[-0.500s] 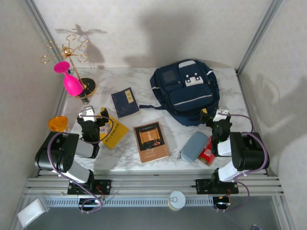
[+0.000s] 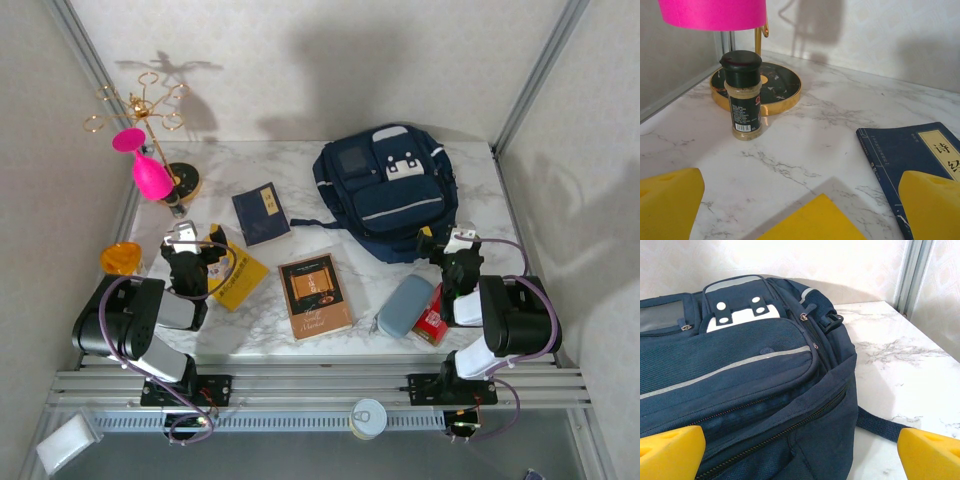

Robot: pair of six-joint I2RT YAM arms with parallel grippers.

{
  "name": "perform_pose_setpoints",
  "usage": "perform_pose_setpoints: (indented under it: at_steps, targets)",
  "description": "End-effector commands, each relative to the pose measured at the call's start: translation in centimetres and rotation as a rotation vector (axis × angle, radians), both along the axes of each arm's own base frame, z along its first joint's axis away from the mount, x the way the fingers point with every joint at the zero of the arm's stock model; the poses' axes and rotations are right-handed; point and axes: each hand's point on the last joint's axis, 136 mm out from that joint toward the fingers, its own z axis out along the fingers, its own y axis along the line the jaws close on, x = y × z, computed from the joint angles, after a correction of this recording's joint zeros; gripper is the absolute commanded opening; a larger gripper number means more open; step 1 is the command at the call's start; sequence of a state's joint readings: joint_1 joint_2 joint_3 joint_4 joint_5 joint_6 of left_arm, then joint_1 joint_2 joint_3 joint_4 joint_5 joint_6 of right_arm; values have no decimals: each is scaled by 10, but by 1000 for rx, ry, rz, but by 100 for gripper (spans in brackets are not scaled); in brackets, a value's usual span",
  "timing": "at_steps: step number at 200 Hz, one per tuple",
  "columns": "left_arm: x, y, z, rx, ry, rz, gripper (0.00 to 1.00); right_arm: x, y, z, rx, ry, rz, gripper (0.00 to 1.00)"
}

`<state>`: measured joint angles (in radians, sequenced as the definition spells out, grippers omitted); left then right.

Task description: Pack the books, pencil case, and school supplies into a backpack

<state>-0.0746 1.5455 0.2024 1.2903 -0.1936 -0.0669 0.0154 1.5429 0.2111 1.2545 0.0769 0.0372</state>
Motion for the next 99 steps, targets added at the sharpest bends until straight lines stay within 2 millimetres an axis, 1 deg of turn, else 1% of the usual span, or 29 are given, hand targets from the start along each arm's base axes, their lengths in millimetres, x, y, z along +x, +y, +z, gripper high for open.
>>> perform_pose_setpoints:
  at_steps: [1, 99]
  targets:
    - [5, 0, 12, -13, -45, -6, 99, 3, 1, 11, -11, -45, 6, 99]
    - [4, 0, 12, -13, -45, -6, 99, 2, 1, 12, -11, -49, 6, 99]
